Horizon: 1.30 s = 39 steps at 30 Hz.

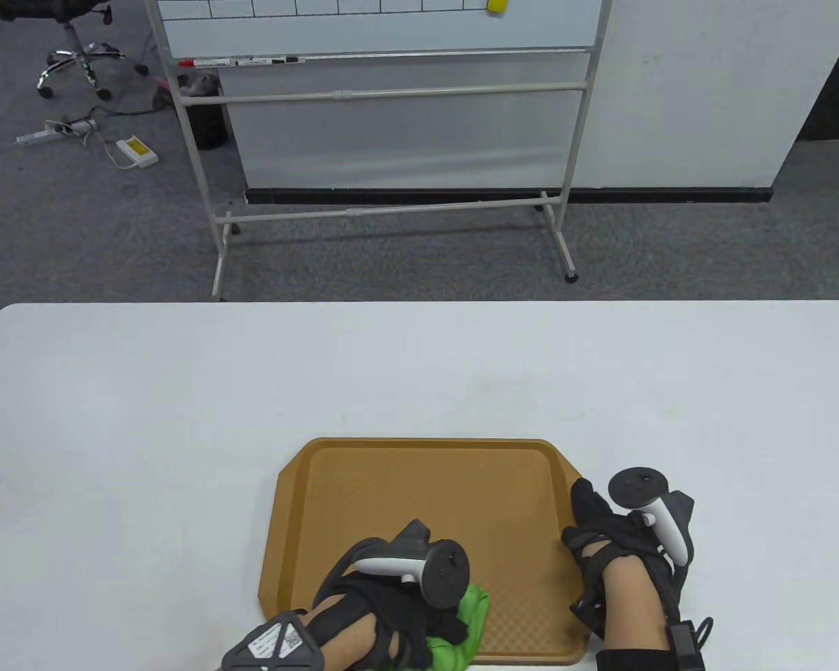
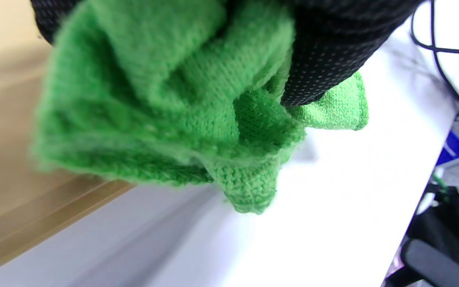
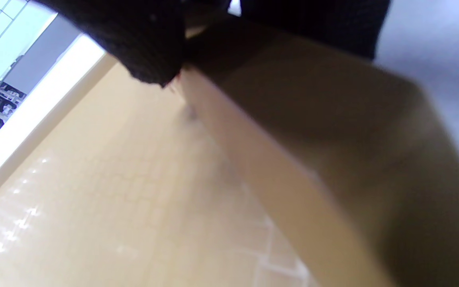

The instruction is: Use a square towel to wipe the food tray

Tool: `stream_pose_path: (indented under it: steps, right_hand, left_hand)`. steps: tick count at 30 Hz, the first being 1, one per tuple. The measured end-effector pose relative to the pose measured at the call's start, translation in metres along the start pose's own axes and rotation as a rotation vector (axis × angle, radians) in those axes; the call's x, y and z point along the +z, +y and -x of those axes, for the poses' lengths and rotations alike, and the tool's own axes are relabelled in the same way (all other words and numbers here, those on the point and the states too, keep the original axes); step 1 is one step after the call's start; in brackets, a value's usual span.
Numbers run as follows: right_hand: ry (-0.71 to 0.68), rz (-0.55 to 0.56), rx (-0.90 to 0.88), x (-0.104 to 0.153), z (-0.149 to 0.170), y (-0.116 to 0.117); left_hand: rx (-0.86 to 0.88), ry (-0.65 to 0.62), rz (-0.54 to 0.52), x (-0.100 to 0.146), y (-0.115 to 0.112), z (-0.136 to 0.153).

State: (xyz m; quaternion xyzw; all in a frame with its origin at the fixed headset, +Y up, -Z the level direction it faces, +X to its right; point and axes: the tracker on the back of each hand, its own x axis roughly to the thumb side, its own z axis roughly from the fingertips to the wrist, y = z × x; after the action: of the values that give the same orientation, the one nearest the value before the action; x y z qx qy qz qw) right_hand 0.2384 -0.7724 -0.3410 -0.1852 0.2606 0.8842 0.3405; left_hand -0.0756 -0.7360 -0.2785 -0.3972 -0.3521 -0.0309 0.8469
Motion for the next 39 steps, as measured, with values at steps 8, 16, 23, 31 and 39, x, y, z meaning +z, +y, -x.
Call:
stream_pose_path:
  steps: [8,16,23,31,39]
  right_hand:
    - [0.003,0.01,0.023,0.0,-0.003,0.001]
    - [0.003,0.006,0.029,0.001,-0.003,0.001]
    - [0.004,0.011,0.05,0.001,-0.005,0.002]
    - [0.006,0.023,0.072,0.001,-0.008,0.002]
    - [0.009,0.026,0.082,0.001,-0.009,0.003]
  left_hand:
    - [0.091,0.187,0.026,0.053,-0.016,0.069]
    - [0.065,0.384,0.001,0.055,-0.003,0.094]
    - [0.068,0.555,-0.115,0.022,0.031,0.123]
    - [0.22,0.538,-0.24,-0.017,0.066,0.143]
    - [0.192,0.493,-0.247,-0.057,0.091,0.111]
